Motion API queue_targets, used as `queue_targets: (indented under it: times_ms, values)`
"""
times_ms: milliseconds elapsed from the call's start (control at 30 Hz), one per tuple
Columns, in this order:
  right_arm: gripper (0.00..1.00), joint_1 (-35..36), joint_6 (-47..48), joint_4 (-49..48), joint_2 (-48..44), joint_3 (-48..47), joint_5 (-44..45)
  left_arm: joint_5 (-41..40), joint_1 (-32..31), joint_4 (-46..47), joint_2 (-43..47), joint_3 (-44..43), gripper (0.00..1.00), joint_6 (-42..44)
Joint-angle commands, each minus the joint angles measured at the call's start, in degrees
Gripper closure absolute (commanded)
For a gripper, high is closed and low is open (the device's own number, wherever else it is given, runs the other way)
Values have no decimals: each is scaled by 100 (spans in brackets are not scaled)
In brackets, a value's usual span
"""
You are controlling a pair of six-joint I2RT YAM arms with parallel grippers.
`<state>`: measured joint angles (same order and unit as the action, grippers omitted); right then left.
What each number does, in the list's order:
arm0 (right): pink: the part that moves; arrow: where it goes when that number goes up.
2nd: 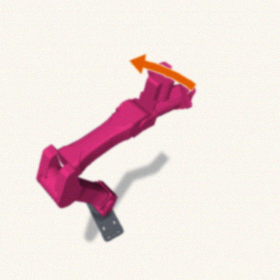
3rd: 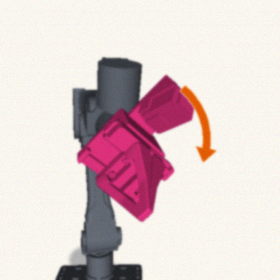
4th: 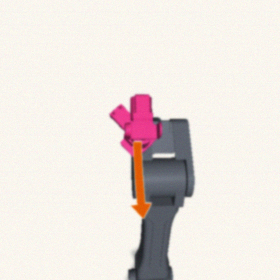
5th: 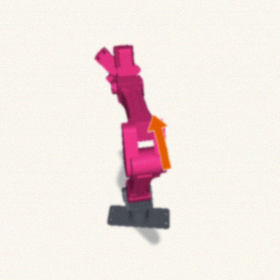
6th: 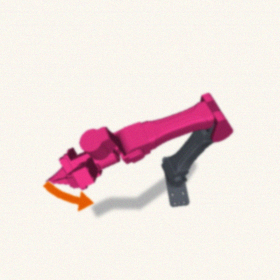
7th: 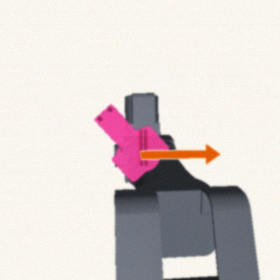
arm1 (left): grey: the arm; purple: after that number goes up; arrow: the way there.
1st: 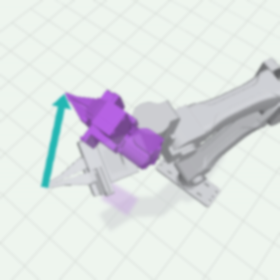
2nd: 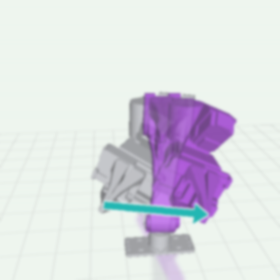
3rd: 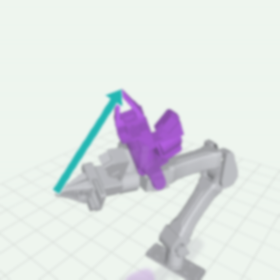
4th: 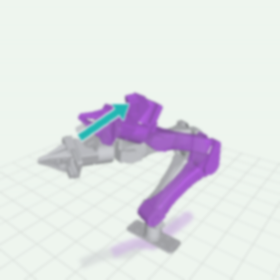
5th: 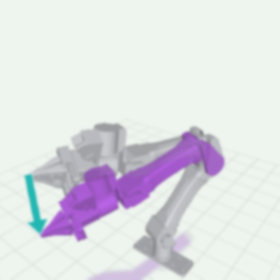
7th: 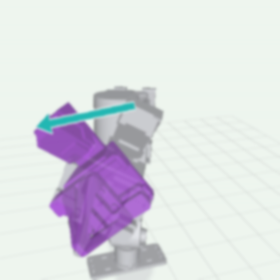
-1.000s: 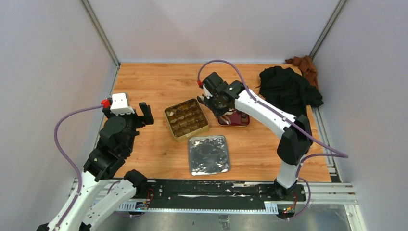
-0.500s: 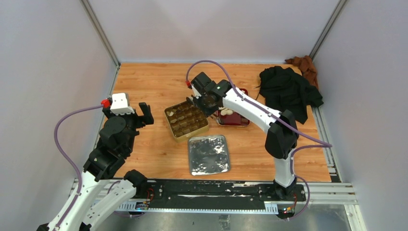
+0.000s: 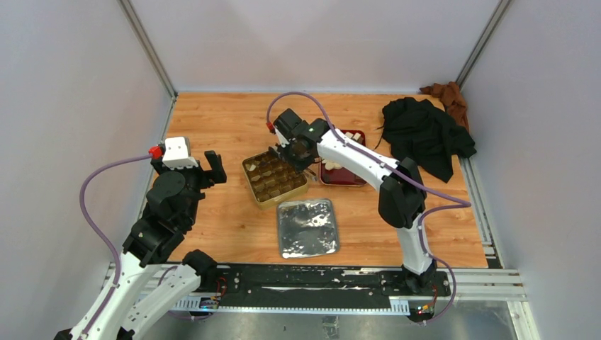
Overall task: Pack the chocolate
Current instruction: Pick up the fake chocolate from the plate, then place the fake chocolate in the packing box.
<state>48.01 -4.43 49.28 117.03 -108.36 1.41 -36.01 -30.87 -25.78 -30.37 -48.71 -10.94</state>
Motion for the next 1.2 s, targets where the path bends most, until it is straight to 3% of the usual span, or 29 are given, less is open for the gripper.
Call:
queue_targets:
  times_ms: [0, 333, 633, 1167]
  values:
    - [75, 86, 91, 38, 130, -301, -145, -10, 32, 134, 33, 98, 0, -5]
    - [73, 95, 104, 47, 240, -318, -310, 6, 30, 127, 23, 98, 0, -4]
    - [64, 94, 109, 47, 284, -335, -282, 11, 31, 130, 31, 98, 0, 2]
    - [61, 95, 85, 65, 182, -301, -243, 1, 29, 130, 49, 98, 0, 4]
